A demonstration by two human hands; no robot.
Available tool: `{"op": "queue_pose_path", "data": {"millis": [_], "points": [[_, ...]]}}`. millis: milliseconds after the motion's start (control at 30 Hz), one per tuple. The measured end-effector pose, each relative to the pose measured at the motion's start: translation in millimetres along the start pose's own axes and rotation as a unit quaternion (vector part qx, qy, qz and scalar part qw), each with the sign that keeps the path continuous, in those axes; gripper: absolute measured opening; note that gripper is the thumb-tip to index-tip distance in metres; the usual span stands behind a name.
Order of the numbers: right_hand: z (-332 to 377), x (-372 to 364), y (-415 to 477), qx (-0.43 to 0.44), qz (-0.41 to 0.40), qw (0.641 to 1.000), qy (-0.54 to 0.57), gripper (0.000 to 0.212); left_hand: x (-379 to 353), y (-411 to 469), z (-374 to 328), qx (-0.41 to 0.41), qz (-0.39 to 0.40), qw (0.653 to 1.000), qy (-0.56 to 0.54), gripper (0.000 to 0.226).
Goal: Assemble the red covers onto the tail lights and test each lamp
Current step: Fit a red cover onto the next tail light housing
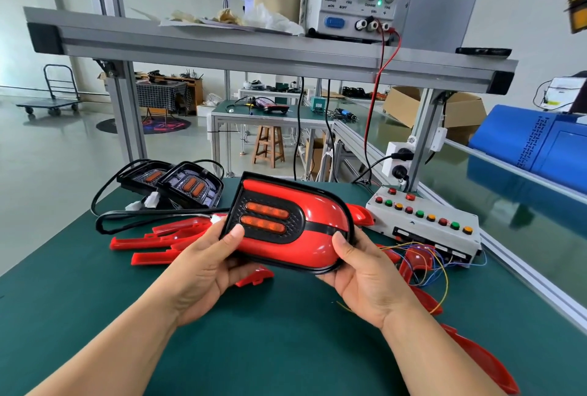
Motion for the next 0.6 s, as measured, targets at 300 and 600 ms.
{"op": "queue_pose_path", "data": {"millis": [300,600], "points": [[0.7,2.7,2.9,0.014,-0.031,0.999,0.000,0.044,-3.0,1.9,-2.1,-0.011,-0.016,1.000,0.025,0.039],[5.0,11.1,2.2,-0.017,-0.024,0.998,0.059,0.048,1.3,-3.3,-10.0,0.039,0.026,0.999,-0.020,0.035]]}}
Point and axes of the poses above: each hand's wrist, its own y-axis towards the middle knuckle, its own x-axis out of the back of the hand, z = x × y, the point moved 1 cm from there along y, towards the middle knuckle, and after that the axes turned 3 degrees about y, right-handed, at the moved point
